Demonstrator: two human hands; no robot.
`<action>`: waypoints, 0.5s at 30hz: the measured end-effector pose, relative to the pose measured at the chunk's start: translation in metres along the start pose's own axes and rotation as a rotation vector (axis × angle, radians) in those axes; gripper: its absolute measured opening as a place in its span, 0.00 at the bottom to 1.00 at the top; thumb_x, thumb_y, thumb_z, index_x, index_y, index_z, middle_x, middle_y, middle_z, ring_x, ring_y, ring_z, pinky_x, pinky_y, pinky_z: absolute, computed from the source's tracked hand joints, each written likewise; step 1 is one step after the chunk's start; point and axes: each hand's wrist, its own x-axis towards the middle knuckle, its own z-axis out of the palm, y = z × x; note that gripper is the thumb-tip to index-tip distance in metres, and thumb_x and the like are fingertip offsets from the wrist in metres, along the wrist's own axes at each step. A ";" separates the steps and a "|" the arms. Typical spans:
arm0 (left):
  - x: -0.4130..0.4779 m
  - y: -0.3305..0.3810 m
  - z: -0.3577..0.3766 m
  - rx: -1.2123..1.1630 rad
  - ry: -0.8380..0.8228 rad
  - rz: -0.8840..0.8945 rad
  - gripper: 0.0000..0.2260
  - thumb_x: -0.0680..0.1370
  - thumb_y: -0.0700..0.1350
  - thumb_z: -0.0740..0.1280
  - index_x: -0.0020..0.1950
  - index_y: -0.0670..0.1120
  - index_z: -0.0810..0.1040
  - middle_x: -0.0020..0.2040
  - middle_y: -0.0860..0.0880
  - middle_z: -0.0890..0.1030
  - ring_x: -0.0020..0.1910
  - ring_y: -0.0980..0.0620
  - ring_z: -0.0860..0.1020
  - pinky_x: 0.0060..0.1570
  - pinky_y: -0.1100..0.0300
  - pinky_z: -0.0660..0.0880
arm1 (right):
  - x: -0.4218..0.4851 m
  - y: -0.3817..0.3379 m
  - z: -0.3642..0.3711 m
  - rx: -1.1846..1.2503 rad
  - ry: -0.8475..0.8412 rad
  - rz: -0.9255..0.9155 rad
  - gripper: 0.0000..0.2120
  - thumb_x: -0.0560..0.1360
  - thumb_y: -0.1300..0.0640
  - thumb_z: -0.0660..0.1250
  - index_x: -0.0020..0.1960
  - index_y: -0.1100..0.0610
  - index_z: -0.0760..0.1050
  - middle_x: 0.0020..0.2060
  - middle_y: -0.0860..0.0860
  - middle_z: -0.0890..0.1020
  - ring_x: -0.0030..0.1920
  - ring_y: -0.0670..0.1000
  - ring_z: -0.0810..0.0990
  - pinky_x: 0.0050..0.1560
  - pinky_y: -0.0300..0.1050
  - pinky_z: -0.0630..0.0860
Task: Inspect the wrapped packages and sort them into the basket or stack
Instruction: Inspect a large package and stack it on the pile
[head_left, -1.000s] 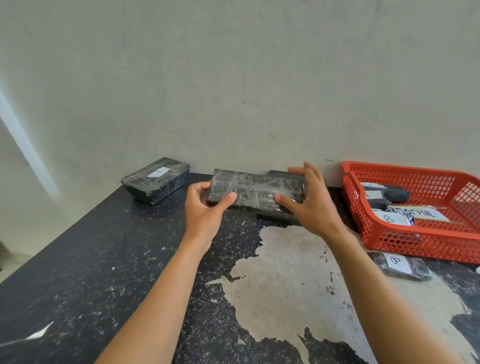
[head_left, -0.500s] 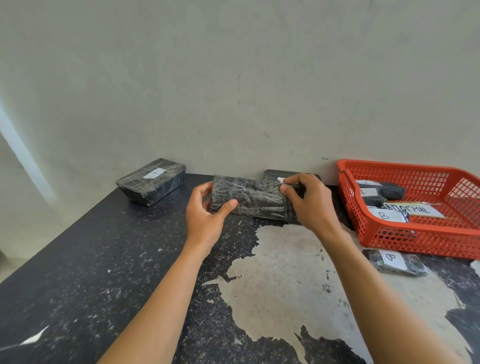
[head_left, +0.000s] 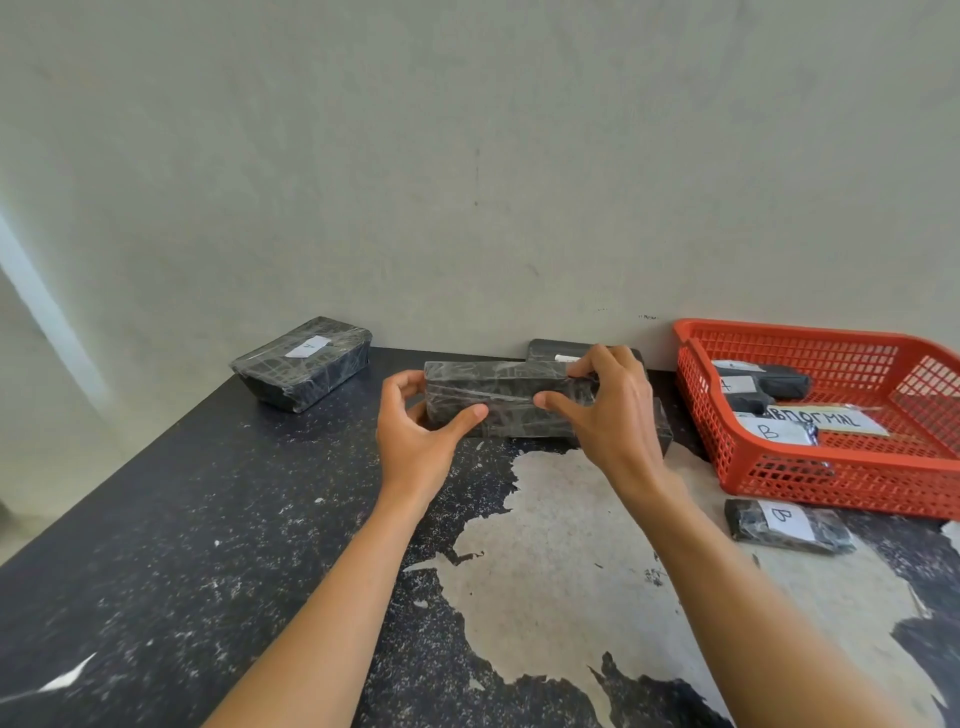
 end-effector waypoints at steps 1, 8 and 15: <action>0.000 0.000 0.000 -0.004 0.000 0.002 0.29 0.66 0.41 0.81 0.61 0.48 0.71 0.57 0.55 0.77 0.52 0.60 0.80 0.44 0.70 0.77 | -0.001 0.000 0.001 -0.005 -0.001 -0.006 0.19 0.66 0.52 0.79 0.47 0.59 0.75 0.48 0.50 0.73 0.52 0.50 0.68 0.46 0.29 0.64; 0.003 0.003 -0.003 0.009 -0.028 0.036 0.29 0.68 0.42 0.80 0.64 0.52 0.70 0.59 0.57 0.77 0.50 0.66 0.80 0.46 0.70 0.77 | 0.000 -0.002 0.000 -0.042 -0.048 -0.033 0.25 0.69 0.48 0.77 0.62 0.55 0.74 0.60 0.51 0.73 0.61 0.51 0.66 0.59 0.39 0.66; 0.006 0.003 -0.003 0.084 -0.134 0.122 0.28 0.73 0.46 0.76 0.69 0.52 0.69 0.66 0.59 0.74 0.65 0.63 0.73 0.65 0.66 0.69 | 0.002 0.005 -0.006 -0.073 -0.134 0.005 0.25 0.70 0.46 0.76 0.62 0.53 0.73 0.57 0.51 0.73 0.61 0.54 0.68 0.60 0.47 0.68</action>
